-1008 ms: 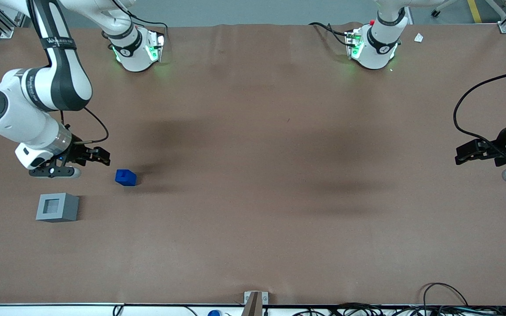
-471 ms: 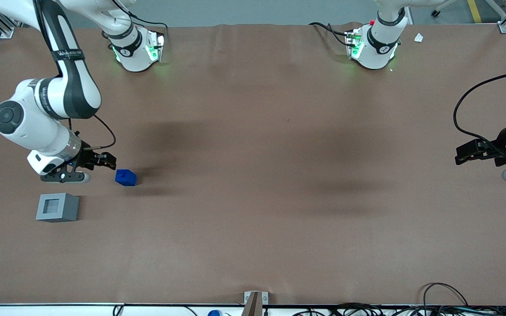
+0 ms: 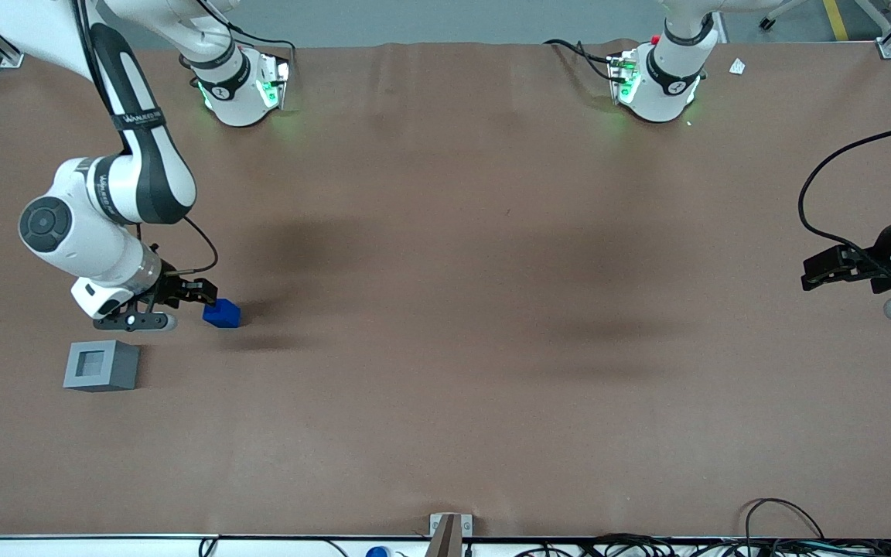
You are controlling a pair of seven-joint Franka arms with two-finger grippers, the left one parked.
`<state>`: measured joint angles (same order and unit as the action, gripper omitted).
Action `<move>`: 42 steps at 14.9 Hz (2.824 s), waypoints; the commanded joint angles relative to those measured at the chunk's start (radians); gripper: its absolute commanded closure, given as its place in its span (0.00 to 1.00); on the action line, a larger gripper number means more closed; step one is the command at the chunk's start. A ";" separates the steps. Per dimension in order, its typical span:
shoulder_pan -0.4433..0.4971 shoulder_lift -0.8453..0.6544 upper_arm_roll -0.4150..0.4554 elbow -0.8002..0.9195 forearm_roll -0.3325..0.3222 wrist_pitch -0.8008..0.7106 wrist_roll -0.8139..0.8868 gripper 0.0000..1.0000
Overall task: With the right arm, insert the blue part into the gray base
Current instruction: 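Lower the right gripper and close it on the blue block, then lift the blue block and carry it over the gray base's opening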
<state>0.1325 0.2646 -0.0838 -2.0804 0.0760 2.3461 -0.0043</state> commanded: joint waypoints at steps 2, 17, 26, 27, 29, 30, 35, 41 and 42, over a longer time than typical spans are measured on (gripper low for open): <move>0.002 0.044 -0.001 -0.012 0.015 0.062 0.007 0.24; 0.006 0.143 0.001 -0.014 0.015 0.139 0.006 0.44; -0.040 0.128 -0.004 0.064 0.013 0.072 -0.029 1.00; -0.056 0.130 -0.004 0.106 0.010 0.029 -0.031 1.00; -0.088 0.133 -0.004 0.204 0.008 -0.068 -0.043 1.00; -0.105 0.143 -0.004 0.273 0.011 -0.130 -0.042 1.00; -0.189 0.272 -0.004 0.592 0.013 -0.415 -0.092 1.00; -0.231 0.332 -0.007 0.681 -0.025 -0.416 -0.160 1.00; -0.238 0.347 -0.007 0.703 -0.030 -0.416 -0.175 1.00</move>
<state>-0.0743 0.5719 -0.1016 -1.4520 0.0622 1.9483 -0.1363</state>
